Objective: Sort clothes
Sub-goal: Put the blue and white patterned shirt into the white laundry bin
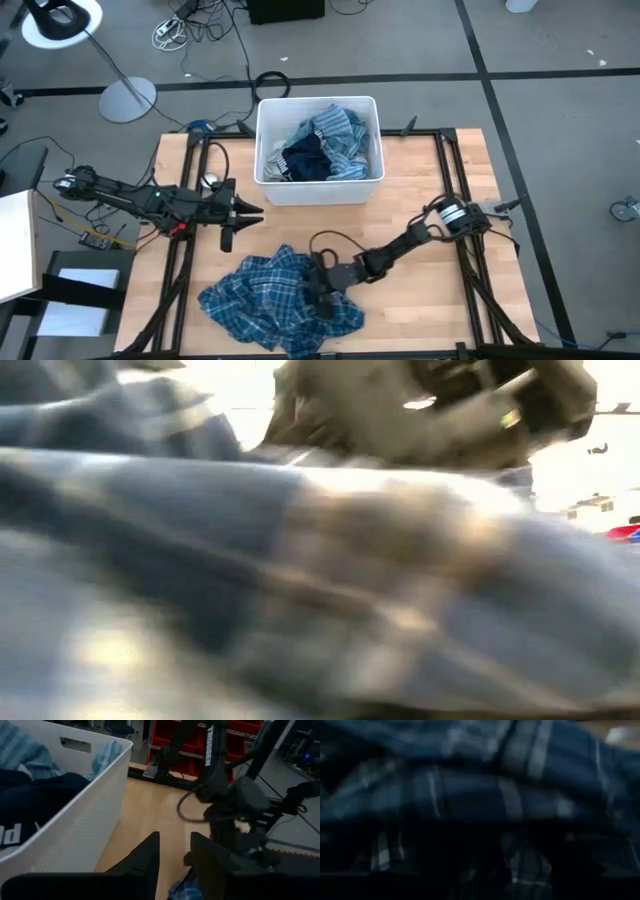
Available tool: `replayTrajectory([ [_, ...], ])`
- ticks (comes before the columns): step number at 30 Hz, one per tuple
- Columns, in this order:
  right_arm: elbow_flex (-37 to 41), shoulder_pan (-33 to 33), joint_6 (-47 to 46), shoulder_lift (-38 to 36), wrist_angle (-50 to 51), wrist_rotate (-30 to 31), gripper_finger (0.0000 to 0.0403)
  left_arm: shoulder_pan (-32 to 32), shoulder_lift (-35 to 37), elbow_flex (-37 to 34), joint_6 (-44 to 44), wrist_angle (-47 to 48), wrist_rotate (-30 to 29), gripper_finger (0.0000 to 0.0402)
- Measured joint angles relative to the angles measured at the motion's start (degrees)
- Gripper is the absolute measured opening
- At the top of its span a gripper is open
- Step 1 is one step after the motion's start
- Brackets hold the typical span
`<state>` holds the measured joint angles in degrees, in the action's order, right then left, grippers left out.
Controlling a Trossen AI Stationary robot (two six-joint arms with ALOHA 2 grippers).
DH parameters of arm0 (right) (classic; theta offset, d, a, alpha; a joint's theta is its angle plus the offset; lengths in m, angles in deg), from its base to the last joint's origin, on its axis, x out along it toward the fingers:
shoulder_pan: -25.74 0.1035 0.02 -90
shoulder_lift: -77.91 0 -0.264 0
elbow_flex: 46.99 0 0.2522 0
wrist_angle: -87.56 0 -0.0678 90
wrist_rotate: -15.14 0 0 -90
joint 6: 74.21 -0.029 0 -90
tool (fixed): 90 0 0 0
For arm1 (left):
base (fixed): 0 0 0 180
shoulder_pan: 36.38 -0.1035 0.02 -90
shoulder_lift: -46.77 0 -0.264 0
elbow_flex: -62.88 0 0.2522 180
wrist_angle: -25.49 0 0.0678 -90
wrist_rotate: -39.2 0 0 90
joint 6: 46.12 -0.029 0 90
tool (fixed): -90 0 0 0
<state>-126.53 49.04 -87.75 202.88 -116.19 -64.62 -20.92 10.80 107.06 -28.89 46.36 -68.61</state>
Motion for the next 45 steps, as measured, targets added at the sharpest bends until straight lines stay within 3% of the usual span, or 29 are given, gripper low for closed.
replayTrajectory([
  [4, -5.9, -2.1, 0.2, 4.6, 1.6, -2.3, 0.0209, 0.0, 0.2, 0.0, 1.4, 0.6, 2.3, 0.0115],
  [8, -8.0, -3.9, 0.3, 4.8, 2.5, -3.6, 0.0063, 0.3, 1.6, -2.8, -0.8, -2.8, 2.3, 0.0115],
  [10, -8.0, -4.5, 2.0, 3.0, 5.3, -3.6, 0.002, 0.4, 2.4, -5.3, -1.8, -5.1, 2.3, 0.0115],
  [22, -8.0, -6.6, 6.4, -24.4, 41.7, 6.8, 0.0005, 0.3, 8.5, -22.1, -6.6, -24.8, 1.5, 0.0115],
  [30, -8.8, -12.8, 10.9, -40.0, 43.5, 9.2, 0.0004, -1.7, 15.1, -23.3, -8.2, -24.9, -5.6, 0.0115],
  [36, -18.1, -18.1, 16.9, -41.3, 43.4, 5.4, 0.0003, -2.4, 19.6, -23.3, -13.7, -18.7, -0.1, 0.0115],
  [45, -41.9, -26.1, 29.0, -31.4, 44.7, 0.1, 0.0003, -2.4, 20.7, -23.3, -15.3, -15.1, 0.0, 0.0115],
])
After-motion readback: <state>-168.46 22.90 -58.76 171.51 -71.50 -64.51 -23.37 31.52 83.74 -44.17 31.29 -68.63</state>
